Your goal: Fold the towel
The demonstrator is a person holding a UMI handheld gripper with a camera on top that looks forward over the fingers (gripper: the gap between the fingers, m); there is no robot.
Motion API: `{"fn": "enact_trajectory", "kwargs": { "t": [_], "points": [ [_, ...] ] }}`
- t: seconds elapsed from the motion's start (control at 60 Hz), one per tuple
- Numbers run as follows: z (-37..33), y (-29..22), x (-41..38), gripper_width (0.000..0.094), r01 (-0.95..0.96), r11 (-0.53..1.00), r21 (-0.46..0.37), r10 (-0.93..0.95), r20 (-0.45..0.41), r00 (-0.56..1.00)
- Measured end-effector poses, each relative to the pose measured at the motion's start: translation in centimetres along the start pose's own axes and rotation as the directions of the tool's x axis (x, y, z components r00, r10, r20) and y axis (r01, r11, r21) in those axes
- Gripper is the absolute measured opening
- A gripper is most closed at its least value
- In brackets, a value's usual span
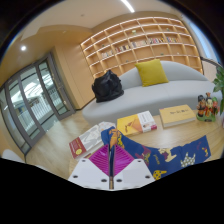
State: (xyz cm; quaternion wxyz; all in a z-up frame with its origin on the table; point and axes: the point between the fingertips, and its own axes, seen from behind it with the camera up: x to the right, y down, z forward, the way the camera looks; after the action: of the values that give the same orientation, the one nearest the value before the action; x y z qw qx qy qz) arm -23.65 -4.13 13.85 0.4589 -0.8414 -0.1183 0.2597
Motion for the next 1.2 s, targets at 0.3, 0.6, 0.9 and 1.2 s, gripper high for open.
{"fn": "enact_trajectory", "kwargs": {
  "t": [0.3,0.6,0.9,1.2],
  "points": [
    [-2.7,-2.3,17.7,0.0032,-0.053,0.998,0.023,0.057,-0.184,0.981],
    [-9.0,0.3,36.6,0.0849,0.027,1.0,-0.014,-0.031,-0.522,0.852],
    [-18.3,-0.2,33.2,0.0847,0.117,0.993,0.007,-0.097,-0.509,0.855],
    [-28.6,3.1,24.0,0.0851,0.166,0.986,0.002,-0.145,-0.482,0.864]
  ]
}}
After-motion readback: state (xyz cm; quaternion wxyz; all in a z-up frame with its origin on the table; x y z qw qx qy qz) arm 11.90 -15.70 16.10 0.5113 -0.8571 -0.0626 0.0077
